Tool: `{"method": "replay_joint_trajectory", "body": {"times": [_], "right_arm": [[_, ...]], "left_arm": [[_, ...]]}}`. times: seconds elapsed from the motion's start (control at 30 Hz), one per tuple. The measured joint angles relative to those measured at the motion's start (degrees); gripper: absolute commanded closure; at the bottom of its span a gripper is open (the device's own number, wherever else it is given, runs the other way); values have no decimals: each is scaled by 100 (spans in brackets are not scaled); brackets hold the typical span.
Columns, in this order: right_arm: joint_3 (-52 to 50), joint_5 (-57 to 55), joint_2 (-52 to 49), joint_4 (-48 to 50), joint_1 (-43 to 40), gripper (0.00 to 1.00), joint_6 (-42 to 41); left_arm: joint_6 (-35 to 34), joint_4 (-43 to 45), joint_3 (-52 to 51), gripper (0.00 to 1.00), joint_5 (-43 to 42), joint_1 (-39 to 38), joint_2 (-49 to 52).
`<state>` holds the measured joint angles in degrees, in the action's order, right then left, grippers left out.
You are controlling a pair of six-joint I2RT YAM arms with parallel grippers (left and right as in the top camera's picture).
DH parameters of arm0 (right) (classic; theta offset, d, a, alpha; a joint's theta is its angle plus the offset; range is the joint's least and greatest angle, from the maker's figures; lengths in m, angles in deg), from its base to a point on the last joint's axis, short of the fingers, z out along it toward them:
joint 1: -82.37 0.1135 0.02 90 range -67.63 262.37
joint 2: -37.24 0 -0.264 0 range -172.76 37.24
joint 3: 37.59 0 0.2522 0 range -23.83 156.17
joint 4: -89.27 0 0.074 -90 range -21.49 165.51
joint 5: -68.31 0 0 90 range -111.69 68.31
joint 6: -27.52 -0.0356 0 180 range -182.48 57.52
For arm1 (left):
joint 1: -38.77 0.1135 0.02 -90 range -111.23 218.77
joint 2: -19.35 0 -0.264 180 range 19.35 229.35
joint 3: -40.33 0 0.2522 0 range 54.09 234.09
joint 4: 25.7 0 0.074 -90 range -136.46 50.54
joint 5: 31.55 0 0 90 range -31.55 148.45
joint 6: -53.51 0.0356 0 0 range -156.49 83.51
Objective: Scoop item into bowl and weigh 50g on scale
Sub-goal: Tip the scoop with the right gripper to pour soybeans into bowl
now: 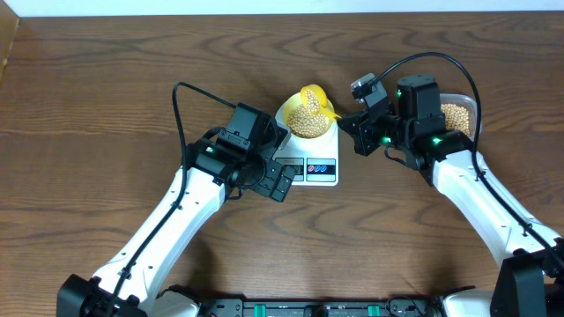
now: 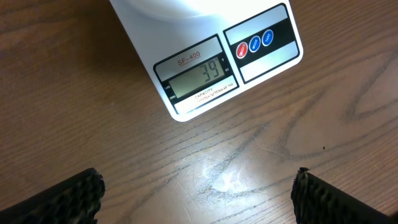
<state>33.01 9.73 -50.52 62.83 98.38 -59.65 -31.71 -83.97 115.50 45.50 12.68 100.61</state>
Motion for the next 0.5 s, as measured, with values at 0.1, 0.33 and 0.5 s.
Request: {"method": "replay_joint_trajectory", "body": {"times": [0.1,0.33,0.5], "right_arm": [[0,-2,0,-13,0,99,0],[0,-42,0,-24,24,99,505],[0,-678,0,-42,258,99,1241]], "left_arm": [[2,0,0,2,0,0,-2],[0,0,0,2,0,0,-2],[2,0,0,2,0,0,0]]}}
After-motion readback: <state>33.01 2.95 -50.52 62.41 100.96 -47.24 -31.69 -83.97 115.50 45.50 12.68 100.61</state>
